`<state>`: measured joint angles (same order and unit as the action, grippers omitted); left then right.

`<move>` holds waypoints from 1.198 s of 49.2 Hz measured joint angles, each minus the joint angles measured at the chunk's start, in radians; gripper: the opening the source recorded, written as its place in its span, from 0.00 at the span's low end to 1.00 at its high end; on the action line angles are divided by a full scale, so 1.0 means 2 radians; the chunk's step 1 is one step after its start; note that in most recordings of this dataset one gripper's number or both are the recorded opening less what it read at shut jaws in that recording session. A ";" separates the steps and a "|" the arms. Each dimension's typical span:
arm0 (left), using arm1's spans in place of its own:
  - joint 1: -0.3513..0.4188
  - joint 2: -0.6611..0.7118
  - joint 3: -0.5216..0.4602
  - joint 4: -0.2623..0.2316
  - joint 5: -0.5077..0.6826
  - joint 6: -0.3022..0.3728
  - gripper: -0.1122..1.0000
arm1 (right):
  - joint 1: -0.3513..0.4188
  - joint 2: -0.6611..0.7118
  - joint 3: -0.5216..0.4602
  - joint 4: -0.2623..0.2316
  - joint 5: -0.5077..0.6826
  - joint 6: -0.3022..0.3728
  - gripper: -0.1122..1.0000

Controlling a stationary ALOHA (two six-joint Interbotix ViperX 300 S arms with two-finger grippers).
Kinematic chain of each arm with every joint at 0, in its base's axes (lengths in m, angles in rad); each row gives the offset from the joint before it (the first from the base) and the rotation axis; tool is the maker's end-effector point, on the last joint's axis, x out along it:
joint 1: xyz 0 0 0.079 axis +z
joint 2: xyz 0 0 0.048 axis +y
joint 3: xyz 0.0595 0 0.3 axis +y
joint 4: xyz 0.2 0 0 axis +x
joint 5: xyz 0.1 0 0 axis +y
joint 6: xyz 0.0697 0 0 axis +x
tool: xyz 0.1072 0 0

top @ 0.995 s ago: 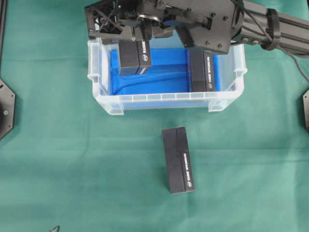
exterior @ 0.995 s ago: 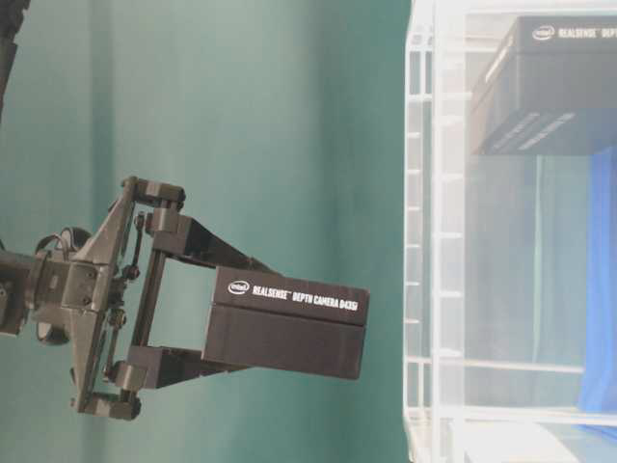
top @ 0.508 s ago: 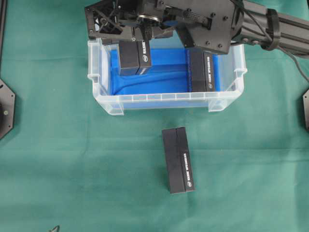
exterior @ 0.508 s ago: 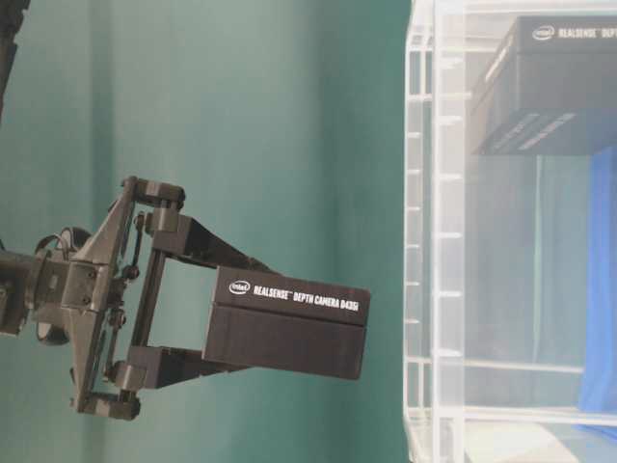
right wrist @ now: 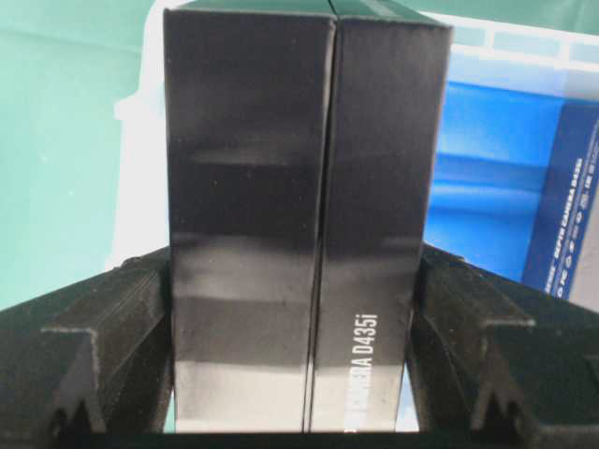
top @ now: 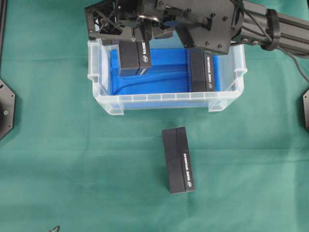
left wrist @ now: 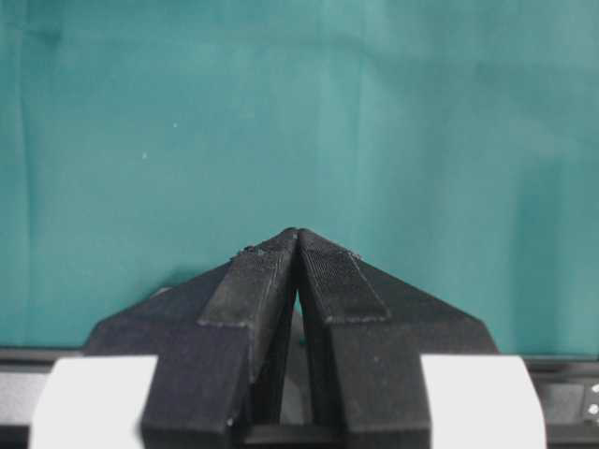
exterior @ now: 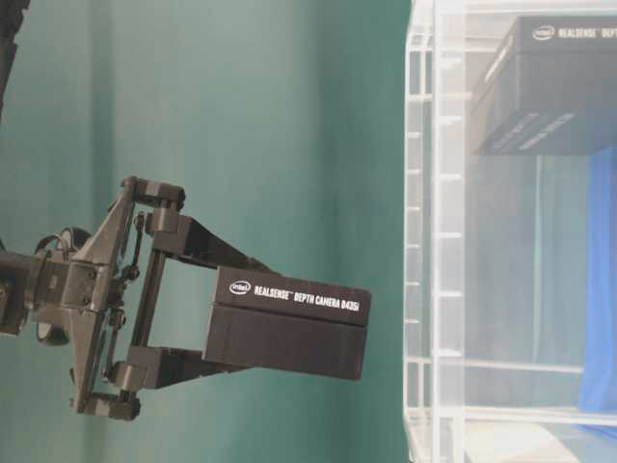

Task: Take the box out of the case with the right arm.
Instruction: 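Lift the left black box upward out of the case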

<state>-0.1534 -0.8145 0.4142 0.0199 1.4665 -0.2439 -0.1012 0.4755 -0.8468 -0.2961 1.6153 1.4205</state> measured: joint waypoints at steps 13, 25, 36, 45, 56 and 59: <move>-0.001 -0.001 0.000 0.000 0.000 0.000 0.10 | 0.000 -0.001 0.000 -0.001 0.000 -0.001 0.71; -0.001 0.000 0.000 0.000 -0.001 0.000 0.10 | 0.001 -0.001 0.000 0.000 0.000 -0.001 0.71; -0.001 -0.001 0.000 0.000 0.000 0.000 0.10 | 0.000 -0.001 0.000 0.000 0.000 0.000 0.71; -0.001 -0.001 -0.001 0.000 -0.001 0.000 0.10 | 0.001 -0.001 0.000 0.000 0.000 0.000 0.71; 0.000 -0.001 0.000 0.000 -0.001 0.000 0.10 | 0.004 0.000 0.000 0.000 0.004 0.002 0.71; 0.000 -0.001 0.000 0.000 0.000 0.000 0.10 | 0.005 0.000 0.000 0.000 0.008 0.004 0.71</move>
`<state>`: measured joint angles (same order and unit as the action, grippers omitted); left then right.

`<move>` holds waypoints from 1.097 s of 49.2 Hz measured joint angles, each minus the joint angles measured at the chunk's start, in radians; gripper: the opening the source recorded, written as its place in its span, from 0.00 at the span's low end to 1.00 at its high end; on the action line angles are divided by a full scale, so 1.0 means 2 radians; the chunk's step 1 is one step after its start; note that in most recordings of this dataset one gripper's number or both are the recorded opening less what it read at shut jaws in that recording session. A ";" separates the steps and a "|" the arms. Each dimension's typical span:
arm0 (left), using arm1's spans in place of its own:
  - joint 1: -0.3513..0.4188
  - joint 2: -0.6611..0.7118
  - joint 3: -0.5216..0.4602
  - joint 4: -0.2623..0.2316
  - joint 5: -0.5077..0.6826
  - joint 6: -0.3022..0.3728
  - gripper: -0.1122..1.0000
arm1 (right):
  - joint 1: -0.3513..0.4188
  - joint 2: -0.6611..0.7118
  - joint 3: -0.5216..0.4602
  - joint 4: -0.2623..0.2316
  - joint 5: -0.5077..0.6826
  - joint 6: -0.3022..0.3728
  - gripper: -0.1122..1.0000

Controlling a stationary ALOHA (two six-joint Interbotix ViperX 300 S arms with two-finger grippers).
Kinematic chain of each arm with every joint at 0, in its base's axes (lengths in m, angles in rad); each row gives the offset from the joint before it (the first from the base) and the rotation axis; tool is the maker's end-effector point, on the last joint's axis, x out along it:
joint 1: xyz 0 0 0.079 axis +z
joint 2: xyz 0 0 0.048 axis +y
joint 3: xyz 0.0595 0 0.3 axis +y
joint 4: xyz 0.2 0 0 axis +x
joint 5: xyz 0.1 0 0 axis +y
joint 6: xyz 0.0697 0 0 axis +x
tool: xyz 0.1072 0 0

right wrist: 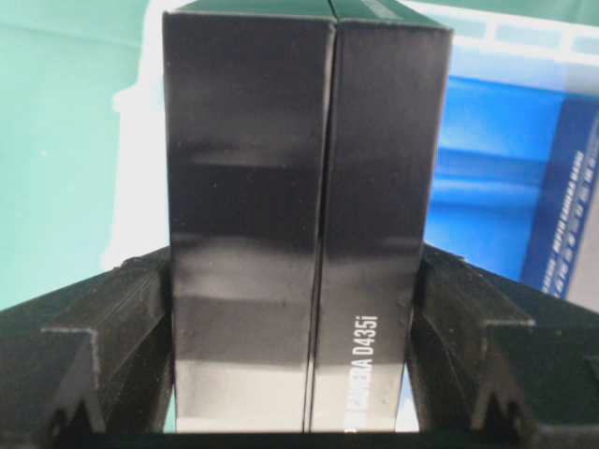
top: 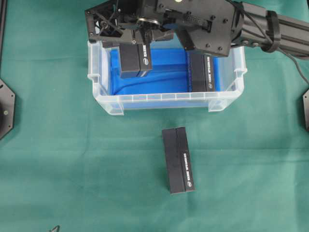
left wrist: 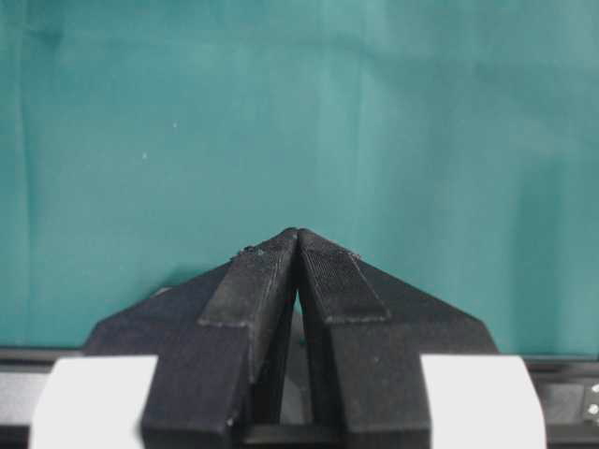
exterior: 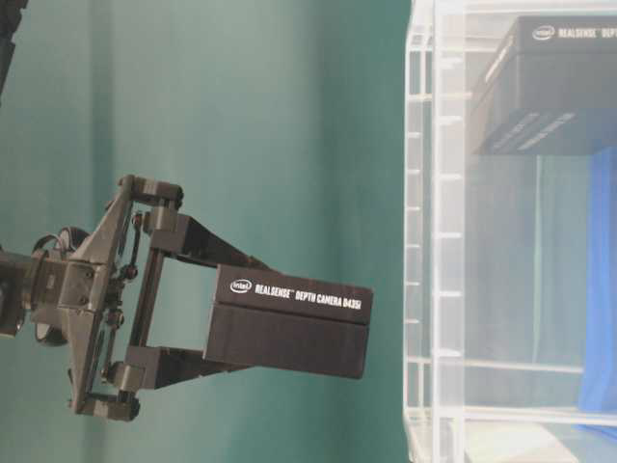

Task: Take the box out of the case with the right arm.
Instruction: 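Lift the left black box upward out of the case, then carry the held box over the front rim toward the cloth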

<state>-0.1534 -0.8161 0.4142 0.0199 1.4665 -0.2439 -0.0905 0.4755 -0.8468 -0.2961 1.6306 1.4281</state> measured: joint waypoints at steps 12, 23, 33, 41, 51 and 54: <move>-0.001 0.000 0.000 0.000 -0.001 0.000 0.10 | 0.012 -0.001 0.000 0.000 0.005 0.014 0.71; 0.000 0.001 0.000 0.000 0.000 0.000 0.10 | 0.043 -0.001 0.000 0.000 0.016 0.049 0.71; -0.001 0.001 -0.001 0.000 0.000 0.000 0.10 | 0.083 0.000 0.000 -0.001 0.019 0.091 0.71; -0.001 0.000 0.000 0.000 0.000 0.000 0.10 | 0.111 0.000 0.000 0.000 0.019 0.121 0.71; -0.001 0.000 0.000 0.000 -0.001 -0.002 0.10 | 0.145 -0.001 0.000 0.000 0.019 0.151 0.71; -0.001 0.001 0.000 0.000 -0.001 0.000 0.10 | 0.154 0.000 -0.001 -0.001 0.021 0.160 0.71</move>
<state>-0.1549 -0.8145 0.4142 0.0199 1.4650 -0.2439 0.2178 0.4755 -0.8483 -0.2976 1.6720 1.7487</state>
